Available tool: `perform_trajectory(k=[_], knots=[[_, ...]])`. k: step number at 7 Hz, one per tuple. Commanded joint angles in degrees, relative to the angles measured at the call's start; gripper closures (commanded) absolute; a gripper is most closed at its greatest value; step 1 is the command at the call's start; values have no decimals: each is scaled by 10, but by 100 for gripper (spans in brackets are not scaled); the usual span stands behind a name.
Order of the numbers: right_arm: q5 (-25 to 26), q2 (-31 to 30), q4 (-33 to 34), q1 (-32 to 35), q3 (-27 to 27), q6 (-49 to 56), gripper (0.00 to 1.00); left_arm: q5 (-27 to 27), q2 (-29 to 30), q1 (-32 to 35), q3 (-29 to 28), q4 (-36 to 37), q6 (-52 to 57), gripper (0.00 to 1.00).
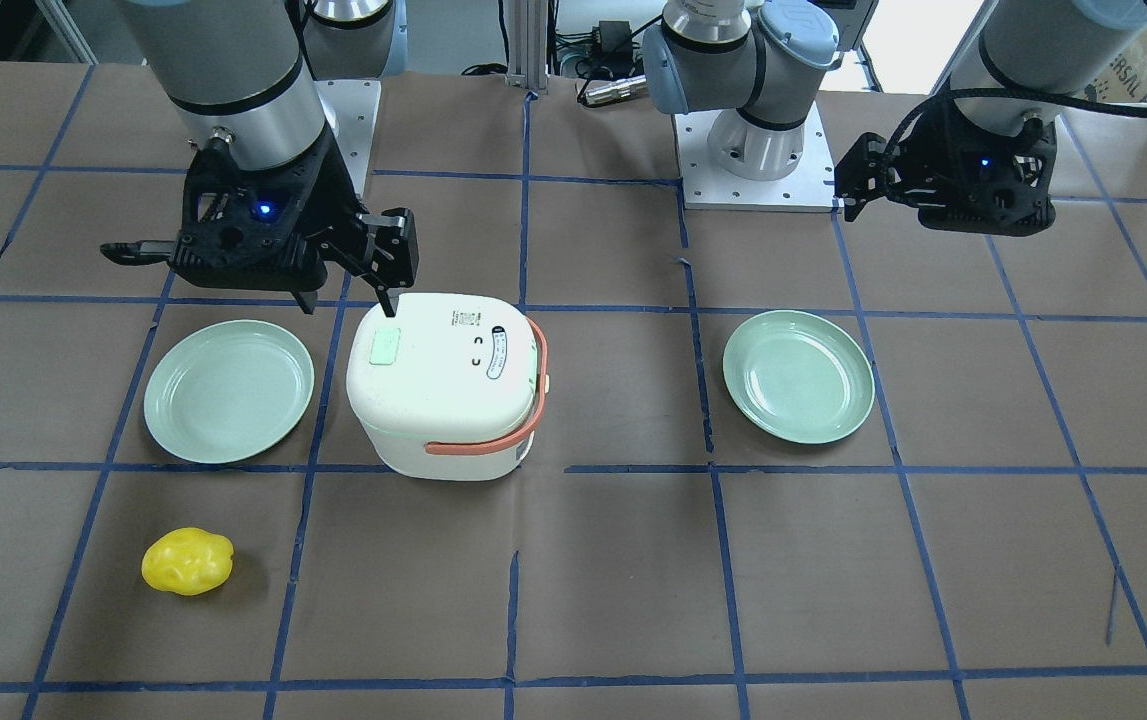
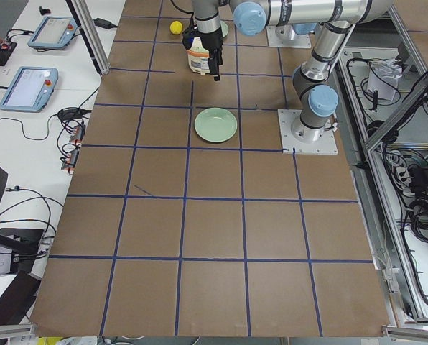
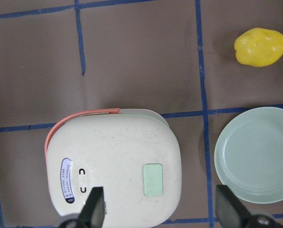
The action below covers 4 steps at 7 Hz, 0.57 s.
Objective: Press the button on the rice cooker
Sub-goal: 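Move the right gripper toward the rice cooker's green lid button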
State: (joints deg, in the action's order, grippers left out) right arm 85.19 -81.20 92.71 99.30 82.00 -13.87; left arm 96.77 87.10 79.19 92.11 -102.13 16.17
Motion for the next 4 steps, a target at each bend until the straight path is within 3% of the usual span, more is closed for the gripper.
perform_trajectory(k=[1, 2, 4], knots=[[-3, 23, -2, 5, 21, -6, 94, 0, 0, 0, 0, 0, 0, 0], [-5, 17, 9, 0, 65, -5, 94, 0, 0, 0, 0, 0, 0, 0], [-4, 15, 49, -2, 99, -5, 94, 0, 0, 0, 0, 0, 0, 0]])
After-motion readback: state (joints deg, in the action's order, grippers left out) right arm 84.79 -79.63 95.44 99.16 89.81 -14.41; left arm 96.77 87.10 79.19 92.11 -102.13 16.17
